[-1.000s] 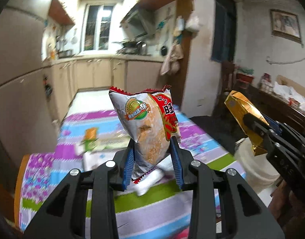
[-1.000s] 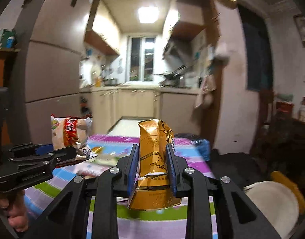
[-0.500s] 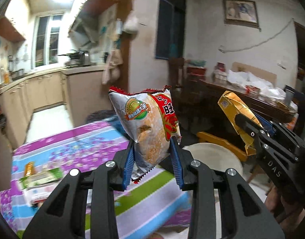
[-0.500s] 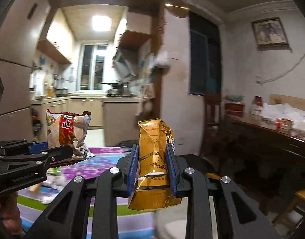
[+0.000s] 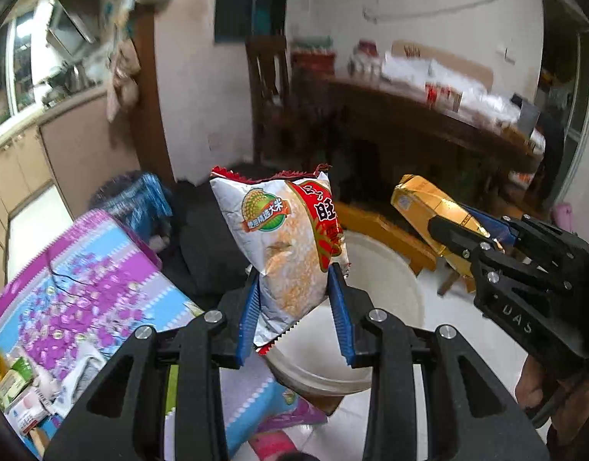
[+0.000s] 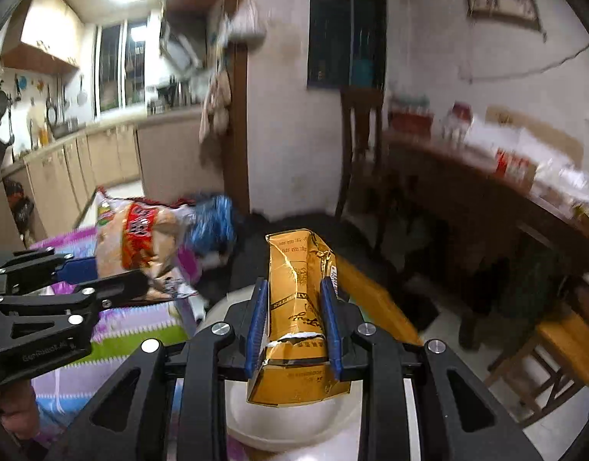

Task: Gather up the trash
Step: 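Carry the chip bag and gold packet with both tools over the white bucket, then open both tools to drop the chip bag and gold packet into the bucket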

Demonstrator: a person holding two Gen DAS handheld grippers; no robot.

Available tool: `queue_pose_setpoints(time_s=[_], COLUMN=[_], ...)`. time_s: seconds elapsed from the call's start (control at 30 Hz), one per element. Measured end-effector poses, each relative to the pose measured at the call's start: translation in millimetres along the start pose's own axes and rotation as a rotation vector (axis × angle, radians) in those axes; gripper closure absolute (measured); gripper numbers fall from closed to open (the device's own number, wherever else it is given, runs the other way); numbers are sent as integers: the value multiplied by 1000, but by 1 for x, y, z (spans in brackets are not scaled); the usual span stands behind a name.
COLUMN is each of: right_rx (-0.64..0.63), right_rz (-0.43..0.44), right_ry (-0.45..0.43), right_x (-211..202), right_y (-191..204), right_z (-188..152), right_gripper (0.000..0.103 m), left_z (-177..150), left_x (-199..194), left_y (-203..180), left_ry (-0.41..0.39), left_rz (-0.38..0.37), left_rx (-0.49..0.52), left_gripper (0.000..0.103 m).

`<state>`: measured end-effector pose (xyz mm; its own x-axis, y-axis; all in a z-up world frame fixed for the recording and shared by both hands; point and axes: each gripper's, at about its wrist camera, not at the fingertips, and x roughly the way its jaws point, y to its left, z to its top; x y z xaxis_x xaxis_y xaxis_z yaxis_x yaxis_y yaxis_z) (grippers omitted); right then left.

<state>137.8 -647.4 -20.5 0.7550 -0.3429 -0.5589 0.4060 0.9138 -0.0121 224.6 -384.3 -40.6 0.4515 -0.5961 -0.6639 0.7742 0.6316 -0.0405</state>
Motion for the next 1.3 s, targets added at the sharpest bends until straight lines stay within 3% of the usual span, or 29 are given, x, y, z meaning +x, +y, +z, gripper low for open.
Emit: queue_pose_setpoints(time_s=[0.2,0.43,0.67,1.17,1.3], right_rx=[39,50,65,93,97], right_rz=[23,28,23,45,38], right_ry=[157,249,267,293,275], right_x=[73,113,120,143,141], right_y=[-18,-5,8,12,11], right_z=[-9,-40,-66,-87,-84], right_gripper=[75,74,74,72,72], left_z=[0,-15,-20,-27,-25], left_x=[57,98,115,138,140], left_y=[-2,-10,-8,-6,-7], left_ry=[144,270,298,333,327], left_rz=[-24,-38,-30,-9,-1], left_rx=[-17,-2,-28,-56,-53], left_gripper=[70,70,70,69,59])
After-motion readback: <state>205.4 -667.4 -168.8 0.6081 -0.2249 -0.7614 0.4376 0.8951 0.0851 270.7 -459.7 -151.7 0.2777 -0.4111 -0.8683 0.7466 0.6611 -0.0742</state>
